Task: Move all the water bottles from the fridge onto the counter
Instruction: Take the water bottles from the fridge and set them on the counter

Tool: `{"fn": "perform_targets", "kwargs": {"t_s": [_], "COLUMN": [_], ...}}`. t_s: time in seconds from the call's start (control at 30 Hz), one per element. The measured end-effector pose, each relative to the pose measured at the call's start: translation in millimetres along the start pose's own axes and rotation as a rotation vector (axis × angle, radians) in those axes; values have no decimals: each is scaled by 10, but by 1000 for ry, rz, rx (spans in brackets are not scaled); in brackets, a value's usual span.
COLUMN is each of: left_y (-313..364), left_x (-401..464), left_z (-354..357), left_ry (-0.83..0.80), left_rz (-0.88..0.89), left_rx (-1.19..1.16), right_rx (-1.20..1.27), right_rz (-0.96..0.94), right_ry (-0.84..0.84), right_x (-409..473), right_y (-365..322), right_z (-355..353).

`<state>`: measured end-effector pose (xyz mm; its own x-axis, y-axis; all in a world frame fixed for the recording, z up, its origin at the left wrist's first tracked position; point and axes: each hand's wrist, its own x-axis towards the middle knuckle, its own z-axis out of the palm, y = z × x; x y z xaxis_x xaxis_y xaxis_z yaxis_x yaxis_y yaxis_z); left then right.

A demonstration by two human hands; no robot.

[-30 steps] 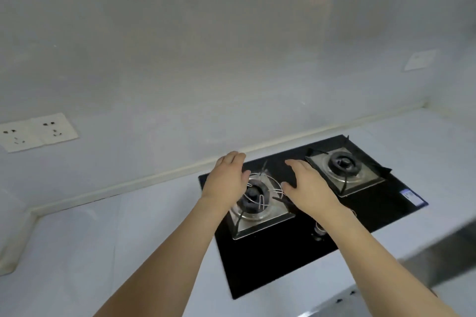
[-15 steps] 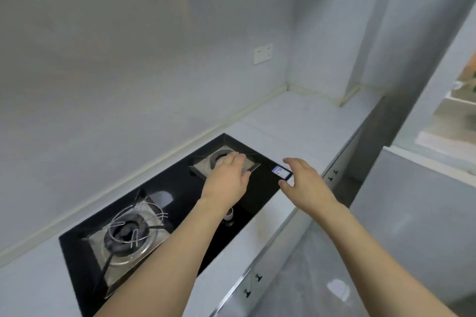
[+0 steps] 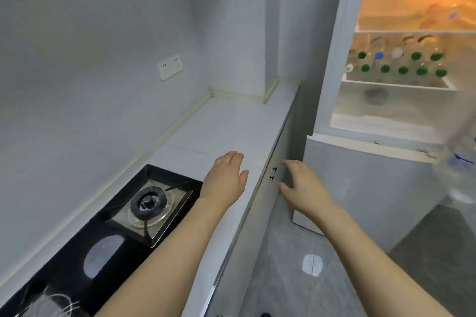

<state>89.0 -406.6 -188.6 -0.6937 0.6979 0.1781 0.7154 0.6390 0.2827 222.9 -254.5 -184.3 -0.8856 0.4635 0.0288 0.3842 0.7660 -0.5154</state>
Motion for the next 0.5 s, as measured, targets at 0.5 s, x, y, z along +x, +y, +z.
{"fn": "perform_targets", "kwargs": {"t_s": [0.5], "left_y": [321], "left_x": [2018], "left_z": [374], "left_ry": [-3], "left_rz": [193], "left_rx": [-71], "right_rx": [-52], "right_rz": [201], "right_ry": [147], "right_x": [1346], "right_y": [704], "right_z": [-541]}}
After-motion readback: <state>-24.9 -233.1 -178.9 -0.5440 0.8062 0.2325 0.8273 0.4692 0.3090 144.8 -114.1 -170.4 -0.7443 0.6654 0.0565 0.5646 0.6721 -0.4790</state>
